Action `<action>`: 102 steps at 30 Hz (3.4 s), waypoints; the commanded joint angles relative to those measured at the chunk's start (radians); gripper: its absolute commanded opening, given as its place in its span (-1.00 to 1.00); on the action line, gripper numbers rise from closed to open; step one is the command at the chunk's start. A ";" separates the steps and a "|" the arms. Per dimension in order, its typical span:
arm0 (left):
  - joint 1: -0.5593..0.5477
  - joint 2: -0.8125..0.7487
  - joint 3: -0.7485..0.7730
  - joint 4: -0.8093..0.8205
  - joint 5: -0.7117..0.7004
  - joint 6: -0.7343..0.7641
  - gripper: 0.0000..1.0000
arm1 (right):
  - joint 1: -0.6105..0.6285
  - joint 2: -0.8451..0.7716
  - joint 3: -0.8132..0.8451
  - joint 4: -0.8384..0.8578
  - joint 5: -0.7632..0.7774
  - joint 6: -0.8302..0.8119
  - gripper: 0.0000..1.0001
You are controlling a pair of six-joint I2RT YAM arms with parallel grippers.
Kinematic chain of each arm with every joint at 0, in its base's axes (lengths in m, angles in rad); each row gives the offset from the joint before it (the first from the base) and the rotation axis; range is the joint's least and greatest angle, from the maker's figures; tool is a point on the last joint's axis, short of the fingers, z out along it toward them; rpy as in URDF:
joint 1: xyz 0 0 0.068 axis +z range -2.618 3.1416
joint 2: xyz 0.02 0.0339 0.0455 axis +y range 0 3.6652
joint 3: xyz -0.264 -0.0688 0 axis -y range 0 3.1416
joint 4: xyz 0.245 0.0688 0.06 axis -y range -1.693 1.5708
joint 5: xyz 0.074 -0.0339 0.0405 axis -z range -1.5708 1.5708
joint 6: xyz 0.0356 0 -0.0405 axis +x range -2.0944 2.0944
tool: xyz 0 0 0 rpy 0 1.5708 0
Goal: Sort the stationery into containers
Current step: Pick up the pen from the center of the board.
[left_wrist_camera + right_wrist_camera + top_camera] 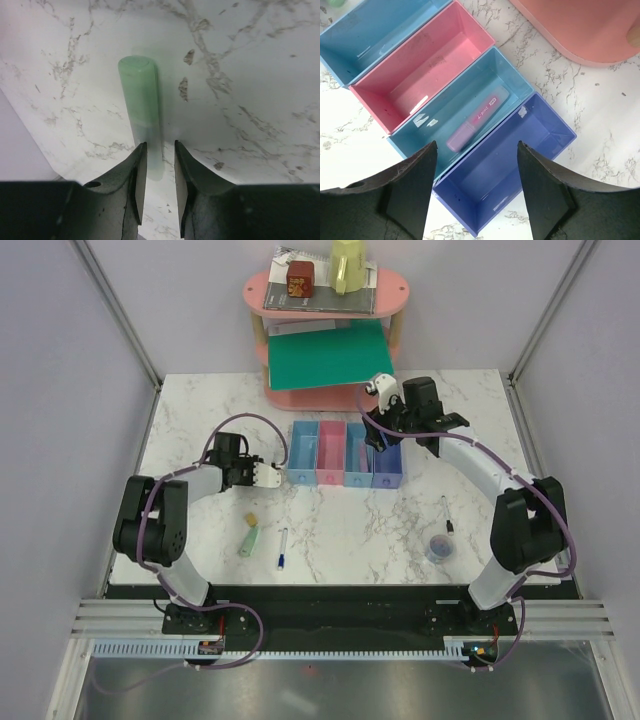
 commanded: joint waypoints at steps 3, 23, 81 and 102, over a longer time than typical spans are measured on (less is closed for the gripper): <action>0.019 0.080 -0.067 0.157 -0.090 0.027 -0.32 | 0.002 -0.068 0.041 -0.025 0.029 -0.026 0.46; 0.120 -0.137 -0.094 0.135 0.042 0.307 -0.31 | -0.004 -0.095 0.044 -0.037 0.047 -0.022 0.46; 0.034 0.184 0.473 -0.574 -0.045 -0.944 -0.01 | -0.030 -0.152 0.002 -0.036 0.044 -0.002 0.47; 0.121 -0.070 0.335 -0.609 -0.039 -1.079 -0.05 | -0.048 -0.374 -0.193 -0.316 0.078 -0.219 0.96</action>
